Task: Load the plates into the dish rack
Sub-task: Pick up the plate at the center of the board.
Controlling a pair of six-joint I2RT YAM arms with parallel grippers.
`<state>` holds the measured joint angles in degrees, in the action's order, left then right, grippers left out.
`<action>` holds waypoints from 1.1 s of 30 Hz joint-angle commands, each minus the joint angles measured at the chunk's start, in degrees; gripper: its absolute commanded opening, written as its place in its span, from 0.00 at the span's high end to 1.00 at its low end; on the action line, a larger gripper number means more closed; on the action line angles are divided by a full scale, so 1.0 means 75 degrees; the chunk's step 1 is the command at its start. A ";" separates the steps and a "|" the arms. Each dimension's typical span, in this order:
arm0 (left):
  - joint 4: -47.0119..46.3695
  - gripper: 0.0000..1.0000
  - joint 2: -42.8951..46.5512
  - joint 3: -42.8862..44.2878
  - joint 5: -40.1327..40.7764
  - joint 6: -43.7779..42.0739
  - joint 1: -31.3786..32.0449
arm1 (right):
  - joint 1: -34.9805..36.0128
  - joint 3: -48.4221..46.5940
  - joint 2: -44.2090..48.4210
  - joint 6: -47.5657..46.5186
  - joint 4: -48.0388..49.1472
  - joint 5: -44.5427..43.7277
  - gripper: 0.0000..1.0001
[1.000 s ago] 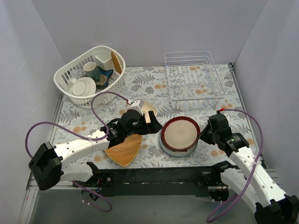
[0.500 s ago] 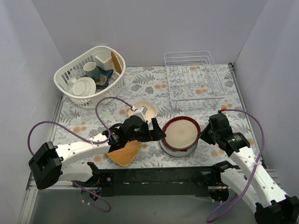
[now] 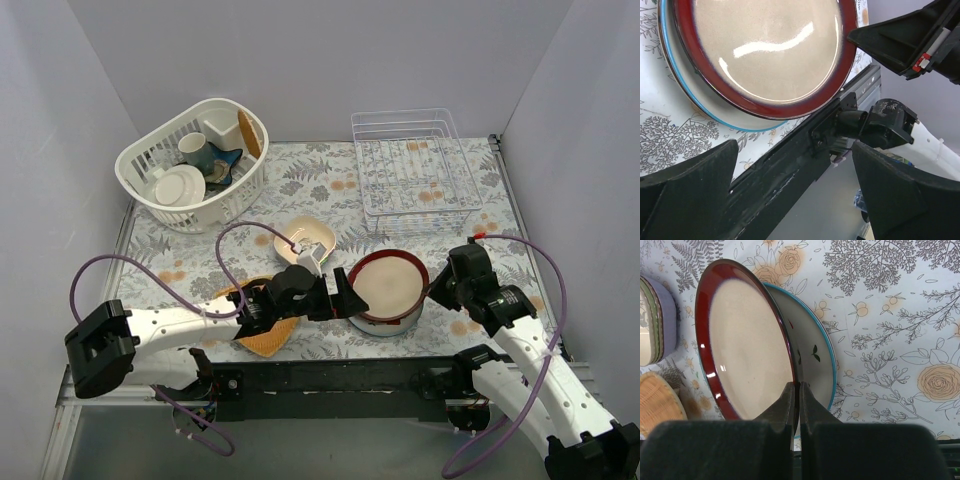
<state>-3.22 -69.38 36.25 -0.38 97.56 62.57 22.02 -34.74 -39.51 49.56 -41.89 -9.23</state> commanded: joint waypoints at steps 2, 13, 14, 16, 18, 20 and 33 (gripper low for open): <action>-0.1232 0.04 -0.0217 -0.0625 0.0379 0.0760 0.0189 | -0.0018 -0.0208 0.0252 0.0435 0.0932 0.0153 0.99; -0.2803 0.06 -0.0908 -0.1060 0.0906 0.1722 0.0564 | -0.0018 -0.0161 0.0123 0.0329 0.1026 0.0434 0.99; -0.2909 0.07 -0.1048 -0.1048 0.0918 0.1781 0.0564 | -0.0018 -0.0138 0.0135 0.0329 0.1073 0.0516 0.99; -0.3167 0.07 -0.1201 -0.0955 0.0942 0.1840 0.0611 | -0.0018 -0.0044 0.0158 0.0329 0.1108 0.0552 0.99; -0.3261 0.09 -0.1435 -0.0838 0.0988 0.1922 0.0634 | -0.0030 -0.0009 0.0193 0.0329 0.1109 0.0575 0.99; -0.3273 0.10 -0.1564 -0.0674 0.1035 0.1992 0.0693 | -0.0030 0.0015 0.0217 0.0329 0.1120 0.0575 0.99; -0.3051 0.25 -0.2010 -0.0099 0.1762 0.2753 0.0974 | -0.0018 0.0050 0.0381 0.0341 0.1120 0.0680 0.99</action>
<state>-25.85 -84.47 32.03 9.13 114.13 69.21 21.78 -33.52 -37.91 49.76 -40.32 -7.03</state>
